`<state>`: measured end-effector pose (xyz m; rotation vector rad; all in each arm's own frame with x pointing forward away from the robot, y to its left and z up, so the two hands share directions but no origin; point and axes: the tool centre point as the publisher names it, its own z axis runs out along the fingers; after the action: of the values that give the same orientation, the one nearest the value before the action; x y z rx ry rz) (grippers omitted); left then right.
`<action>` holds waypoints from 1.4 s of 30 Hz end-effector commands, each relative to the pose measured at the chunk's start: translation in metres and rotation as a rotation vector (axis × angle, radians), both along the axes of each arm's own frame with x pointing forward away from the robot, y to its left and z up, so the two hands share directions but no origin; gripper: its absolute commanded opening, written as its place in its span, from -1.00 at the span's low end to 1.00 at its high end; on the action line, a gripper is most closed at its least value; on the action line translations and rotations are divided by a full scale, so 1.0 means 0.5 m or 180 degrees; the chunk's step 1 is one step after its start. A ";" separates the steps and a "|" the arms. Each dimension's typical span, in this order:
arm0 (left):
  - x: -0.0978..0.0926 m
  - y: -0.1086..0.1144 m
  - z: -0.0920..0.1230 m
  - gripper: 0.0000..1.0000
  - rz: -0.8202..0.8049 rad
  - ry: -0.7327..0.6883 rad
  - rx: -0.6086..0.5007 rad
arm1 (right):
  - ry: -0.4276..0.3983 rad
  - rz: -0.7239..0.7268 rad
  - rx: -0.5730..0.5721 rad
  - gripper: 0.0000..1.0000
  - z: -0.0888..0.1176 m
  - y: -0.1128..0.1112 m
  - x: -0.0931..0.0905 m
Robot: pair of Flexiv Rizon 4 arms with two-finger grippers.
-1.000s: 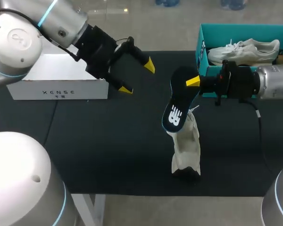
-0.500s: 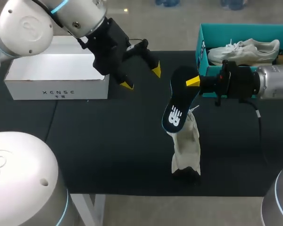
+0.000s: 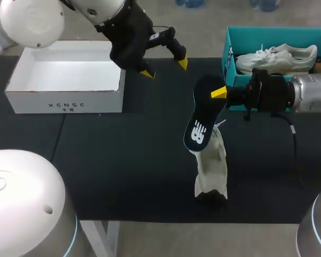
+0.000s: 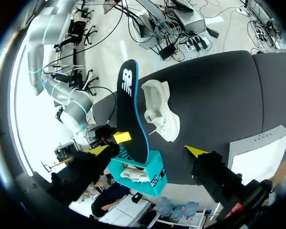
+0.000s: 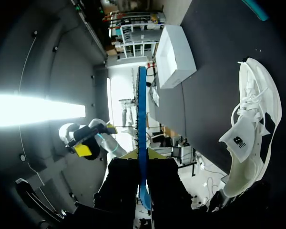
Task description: Take the shoe out of the shoebox, open the shoe tongue, remove and reinsert the insole, then place the shoe into the shoebox
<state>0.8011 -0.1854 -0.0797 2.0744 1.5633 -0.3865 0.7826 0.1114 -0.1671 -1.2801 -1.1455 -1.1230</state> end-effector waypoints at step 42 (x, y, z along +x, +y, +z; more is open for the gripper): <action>0.093 -0.042 -0.010 1.00 0.0610 0.0392 0.1672 | 0.0030 0.0128 -0.0107 -1.00 -0.014 0.027 0.000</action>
<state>0.8495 -0.2106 -0.0836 2.2818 2.1010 -0.0271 0.7775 0.1179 -0.1709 -1.2871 -1.1770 -1.0790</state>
